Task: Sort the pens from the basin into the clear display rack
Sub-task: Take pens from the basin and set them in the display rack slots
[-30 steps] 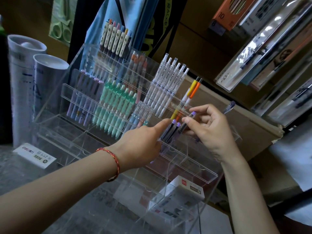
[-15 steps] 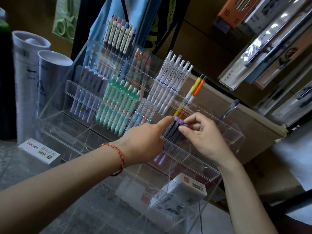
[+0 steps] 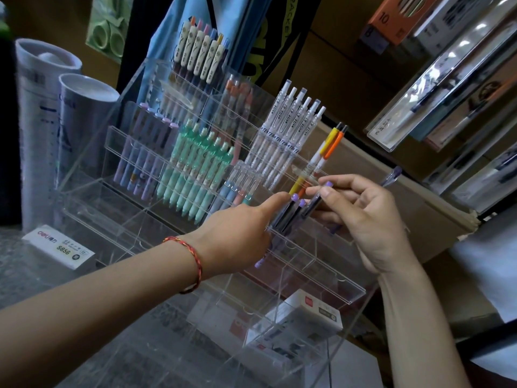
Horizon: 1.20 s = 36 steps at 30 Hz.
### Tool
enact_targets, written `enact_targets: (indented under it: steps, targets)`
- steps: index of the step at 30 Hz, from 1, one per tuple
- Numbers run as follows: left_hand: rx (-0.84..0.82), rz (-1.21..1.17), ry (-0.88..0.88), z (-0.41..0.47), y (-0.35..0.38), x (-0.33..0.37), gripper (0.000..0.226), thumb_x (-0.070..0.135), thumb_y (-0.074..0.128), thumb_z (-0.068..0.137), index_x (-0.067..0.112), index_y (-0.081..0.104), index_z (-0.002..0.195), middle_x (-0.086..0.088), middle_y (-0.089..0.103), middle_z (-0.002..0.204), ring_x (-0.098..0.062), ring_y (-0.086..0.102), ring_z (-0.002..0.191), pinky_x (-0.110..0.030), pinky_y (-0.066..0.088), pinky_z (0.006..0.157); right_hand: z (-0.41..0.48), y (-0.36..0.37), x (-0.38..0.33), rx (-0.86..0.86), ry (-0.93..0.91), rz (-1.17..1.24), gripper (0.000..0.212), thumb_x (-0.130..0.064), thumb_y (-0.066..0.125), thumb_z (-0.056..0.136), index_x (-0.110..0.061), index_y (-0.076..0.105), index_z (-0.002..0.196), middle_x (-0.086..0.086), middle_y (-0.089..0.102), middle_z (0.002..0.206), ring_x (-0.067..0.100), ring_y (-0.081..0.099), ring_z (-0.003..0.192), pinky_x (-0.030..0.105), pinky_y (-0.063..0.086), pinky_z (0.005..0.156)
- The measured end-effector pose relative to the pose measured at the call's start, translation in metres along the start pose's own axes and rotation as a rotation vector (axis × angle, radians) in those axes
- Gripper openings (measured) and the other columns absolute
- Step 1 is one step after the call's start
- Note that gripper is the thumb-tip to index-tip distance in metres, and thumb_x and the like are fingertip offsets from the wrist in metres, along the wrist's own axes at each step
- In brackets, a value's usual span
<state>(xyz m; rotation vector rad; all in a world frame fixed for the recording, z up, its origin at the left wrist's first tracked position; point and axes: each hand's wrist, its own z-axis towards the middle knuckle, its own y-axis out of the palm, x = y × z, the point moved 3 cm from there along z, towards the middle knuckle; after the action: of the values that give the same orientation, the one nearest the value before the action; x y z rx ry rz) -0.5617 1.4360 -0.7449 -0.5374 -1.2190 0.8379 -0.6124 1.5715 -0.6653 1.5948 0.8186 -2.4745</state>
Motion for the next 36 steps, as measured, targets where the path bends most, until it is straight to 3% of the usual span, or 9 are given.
enact_targets:
  steps: [2, 5, 9, 11, 14, 16, 22, 31, 36]
  targets:
    - [0.003, 0.004, 0.001, 0.0, 0.0, 0.0, 0.071, 0.008, 0.04, 0.088, 0.039, 0.005, 0.142, -0.001, 0.047, 0.059, -0.023, 0.052, 0.062, -0.031, 0.04, 0.052, 0.0, -0.001, -0.001, -0.012, -0.019, -0.009, 0.01, -0.004, 0.06, 0.085, -0.012, 0.062, 0.091, 0.008, 0.074, 0.087, 0.016, 0.071, 0.076, 0.02, 0.055, 0.06]
    - [0.01, 0.007, -0.002, 0.0, 0.0, 0.0, 0.073, 0.007, 0.041, 0.088, 0.04, 0.005, 0.141, -0.002, 0.05, 0.061, -0.02, 0.05, 0.06, -0.027, 0.037, 0.046, 0.001, -0.002, 0.0, 0.003, -0.016, -0.017, 0.01, -0.001, 0.06, 0.085, -0.01, 0.061, 0.09, 0.009, 0.074, 0.084, 0.016, 0.071, 0.072, 0.017, 0.052, 0.055]
    - [-0.007, -0.001, -0.015, 0.0, 0.001, 0.001, 0.074, 0.006, 0.042, 0.088, 0.039, 0.005, 0.142, -0.003, 0.051, 0.062, -0.03, 0.059, 0.087, -0.024, 0.03, 0.043, 0.004, -0.003, 0.0, 0.015, -0.002, 0.011, 0.01, 0.0, 0.062, 0.083, -0.009, 0.059, 0.089, 0.011, 0.073, 0.085, 0.016, 0.071, 0.069, 0.018, 0.052, 0.053]
    - [-0.002, 0.0, -0.005, 0.0, 0.0, 0.002, 0.072, 0.007, 0.041, 0.088, 0.039, 0.005, 0.142, -0.001, 0.05, 0.061, -0.023, 0.055, 0.068, -0.025, 0.03, 0.043, 0.005, -0.001, 0.004, -0.002, 0.017, -0.061, 0.013, 0.0, 0.066, 0.081, -0.009, 0.059, 0.086, 0.013, 0.071, 0.083, 0.014, 0.07, 0.066, 0.02, 0.054, 0.053]
    - [0.004, 0.003, 0.003, 0.001, -0.001, 0.002, 0.068, 0.009, 0.04, 0.089, 0.038, 0.007, 0.142, 0.002, 0.047, 0.059, -0.016, 0.046, 0.056, -0.027, 0.033, 0.045, 0.002, 0.004, 0.021, -0.068, 0.075, -0.199, 0.013, 0.0, 0.068, 0.08, -0.01, 0.062, 0.084, 0.013, 0.071, 0.083, 0.019, 0.071, 0.076, 0.042, 0.058, 0.076]
    - [0.01, 0.003, 0.004, 0.001, -0.001, 0.001, 0.067, 0.009, 0.04, 0.089, 0.038, 0.009, 0.141, 0.002, 0.046, 0.058, -0.014, 0.041, 0.051, -0.028, 0.036, 0.048, 0.0, 0.005, 0.025, -0.071, 0.095, -0.177, 0.012, 0.002, 0.066, 0.081, -0.009, 0.063, 0.085, 0.016, 0.072, 0.086, 0.025, 0.071, 0.082, 0.047, 0.056, 0.082]
    - [0.002, 0.008, -0.01, 0.002, 0.0, 0.0, 0.072, 0.005, 0.042, 0.087, 0.038, 0.008, 0.141, 0.001, 0.045, 0.057, -0.015, 0.04, 0.048, -0.027, 0.034, 0.044, 0.005, -0.002, 0.01, 0.0, 0.073, -0.028, 0.013, -0.002, 0.058, 0.087, -0.013, 0.064, 0.091, 0.007, 0.074, 0.088, 0.021, 0.071, 0.085, 0.028, 0.059, 0.071]
    - [-0.033, -0.006, -0.025, 0.001, 0.0, 0.001, 0.073, 0.005, 0.043, 0.087, 0.038, 0.006, 0.141, -0.001, 0.047, 0.058, -0.018, 0.044, 0.049, -0.033, 0.043, 0.049, 0.0, -0.003, 0.002, -0.007, -0.012, -0.036, 0.013, -0.005, 0.061, 0.084, -0.014, 0.063, 0.092, 0.004, 0.072, 0.086, 0.014, 0.07, 0.082, 0.02, 0.056, 0.068]
    - [-0.015, -0.009, -0.028, 0.001, -0.002, 0.001, 0.071, 0.006, 0.042, 0.087, 0.037, 0.009, 0.141, 0.001, 0.045, 0.057, -0.014, 0.041, 0.05, -0.034, 0.046, 0.054, 0.001, 0.002, 0.014, -0.024, 0.022, -0.132, 0.014, -0.002, 0.065, 0.082, -0.014, 0.064, 0.09, 0.012, 0.071, 0.092, 0.021, 0.07, 0.089, 0.041, 0.056, 0.084]
